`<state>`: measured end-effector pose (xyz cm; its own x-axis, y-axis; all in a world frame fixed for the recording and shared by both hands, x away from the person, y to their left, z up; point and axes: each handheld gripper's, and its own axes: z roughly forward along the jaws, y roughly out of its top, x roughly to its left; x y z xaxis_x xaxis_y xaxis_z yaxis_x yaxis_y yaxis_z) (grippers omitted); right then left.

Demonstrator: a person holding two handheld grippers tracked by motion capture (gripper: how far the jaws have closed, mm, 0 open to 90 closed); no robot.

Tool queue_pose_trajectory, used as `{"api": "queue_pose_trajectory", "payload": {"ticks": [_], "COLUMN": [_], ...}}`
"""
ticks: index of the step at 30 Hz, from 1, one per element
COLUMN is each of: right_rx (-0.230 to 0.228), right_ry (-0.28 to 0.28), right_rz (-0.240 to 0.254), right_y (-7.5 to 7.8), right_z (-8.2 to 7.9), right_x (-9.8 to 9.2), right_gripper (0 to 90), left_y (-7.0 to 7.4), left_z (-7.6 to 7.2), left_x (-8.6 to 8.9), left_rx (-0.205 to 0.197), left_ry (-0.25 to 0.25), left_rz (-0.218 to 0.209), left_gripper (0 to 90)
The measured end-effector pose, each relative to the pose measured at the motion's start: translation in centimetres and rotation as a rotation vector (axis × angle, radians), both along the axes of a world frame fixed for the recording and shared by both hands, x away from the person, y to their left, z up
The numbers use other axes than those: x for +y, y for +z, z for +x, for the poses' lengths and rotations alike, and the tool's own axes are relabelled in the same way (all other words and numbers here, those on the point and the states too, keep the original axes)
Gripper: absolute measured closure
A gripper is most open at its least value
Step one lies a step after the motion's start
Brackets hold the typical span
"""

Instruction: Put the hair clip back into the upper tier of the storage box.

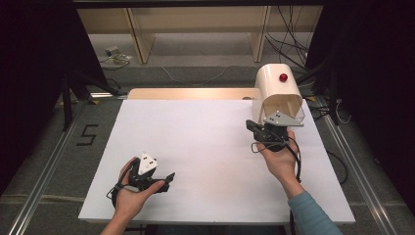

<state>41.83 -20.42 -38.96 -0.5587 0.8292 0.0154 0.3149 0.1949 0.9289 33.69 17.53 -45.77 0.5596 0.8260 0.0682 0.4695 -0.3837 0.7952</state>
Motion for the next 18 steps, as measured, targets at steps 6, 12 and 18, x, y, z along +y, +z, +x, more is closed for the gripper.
{"api": "queue_pose_trajectory", "payload": {"ticks": [6, 12, 18], "right_rx": [-0.004, -0.007, -0.004], "right_ry": [-0.006, -0.012, -0.018], "right_rz": [0.0, 0.008, 0.011], "right_y": [0.16, 0.27, 0.34], "right_z": [0.01, 0.06, 0.02], "right_x": [-0.24, -0.44, -0.57], "right_gripper": [90.0, 90.0, 90.0], "left_y": [0.01, 0.03, 0.04], "left_z": [-0.02, -0.02, -0.02], "left_x": [-0.01, 0.07, 0.05], "left_rx": [0.0, 0.001, 0.001], "left_ry": [0.001, 0.001, -0.002], "left_rz": [-0.002, 0.0, 0.003], "left_gripper": [18.5, 18.6, 18.6]}}
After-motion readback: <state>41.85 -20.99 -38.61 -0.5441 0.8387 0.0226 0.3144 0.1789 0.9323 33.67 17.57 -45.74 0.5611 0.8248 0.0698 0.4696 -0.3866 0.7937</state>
